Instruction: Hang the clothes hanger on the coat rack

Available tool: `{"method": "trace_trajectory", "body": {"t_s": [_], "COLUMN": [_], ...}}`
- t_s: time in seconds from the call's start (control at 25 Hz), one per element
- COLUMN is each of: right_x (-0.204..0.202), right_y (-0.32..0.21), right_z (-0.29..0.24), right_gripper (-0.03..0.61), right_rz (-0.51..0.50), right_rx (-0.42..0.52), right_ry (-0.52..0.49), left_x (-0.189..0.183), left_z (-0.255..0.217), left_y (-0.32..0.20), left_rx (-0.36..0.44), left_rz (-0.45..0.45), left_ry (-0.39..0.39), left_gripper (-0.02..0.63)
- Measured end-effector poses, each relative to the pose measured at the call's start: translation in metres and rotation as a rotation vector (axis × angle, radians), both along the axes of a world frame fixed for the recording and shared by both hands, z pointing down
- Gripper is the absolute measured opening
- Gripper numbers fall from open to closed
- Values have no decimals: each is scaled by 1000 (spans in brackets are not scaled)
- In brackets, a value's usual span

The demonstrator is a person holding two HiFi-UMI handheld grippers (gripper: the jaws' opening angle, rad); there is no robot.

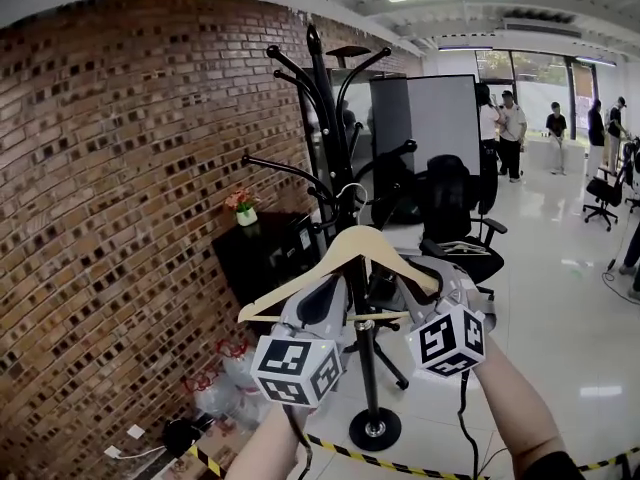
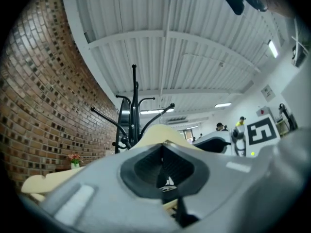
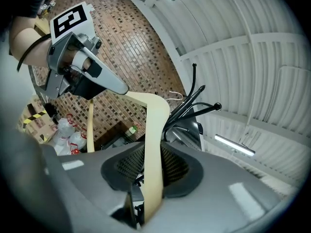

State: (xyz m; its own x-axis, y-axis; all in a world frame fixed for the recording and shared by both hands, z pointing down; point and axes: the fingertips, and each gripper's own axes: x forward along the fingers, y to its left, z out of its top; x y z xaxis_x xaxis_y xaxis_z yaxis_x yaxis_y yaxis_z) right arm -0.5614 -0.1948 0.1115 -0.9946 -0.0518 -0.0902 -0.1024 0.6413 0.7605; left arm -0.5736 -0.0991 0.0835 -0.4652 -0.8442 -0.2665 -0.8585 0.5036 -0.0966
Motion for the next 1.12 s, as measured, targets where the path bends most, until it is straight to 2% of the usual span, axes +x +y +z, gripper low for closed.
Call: {"method": "trace_trajectory", "body": {"t_s": [0.28, 0.6, 0.72, 1.12], "right_x": [-22, -37, -42, -65], "right_y": [2, 11, 10, 5], "right_z": [-51, -101, -123, -172], "right_gripper": [95, 97, 97, 97], "right_rz": [-2, 25, 47, 141], "right_rx": [47, 105, 110, 120], "right_ry": [-24, -69, -93, -140], "left_x": [-17, -35, -43, -69], "left_z": [-45, -96, -114, -164], "left_y": [-5, -4, -5, -4], "left_rx": [-7, 4, 12, 44], "left_rz": [-6, 35, 62, 74], "left_ry": [-55, -91, -105, -191], "left_gripper": [6, 6, 6, 5]}}
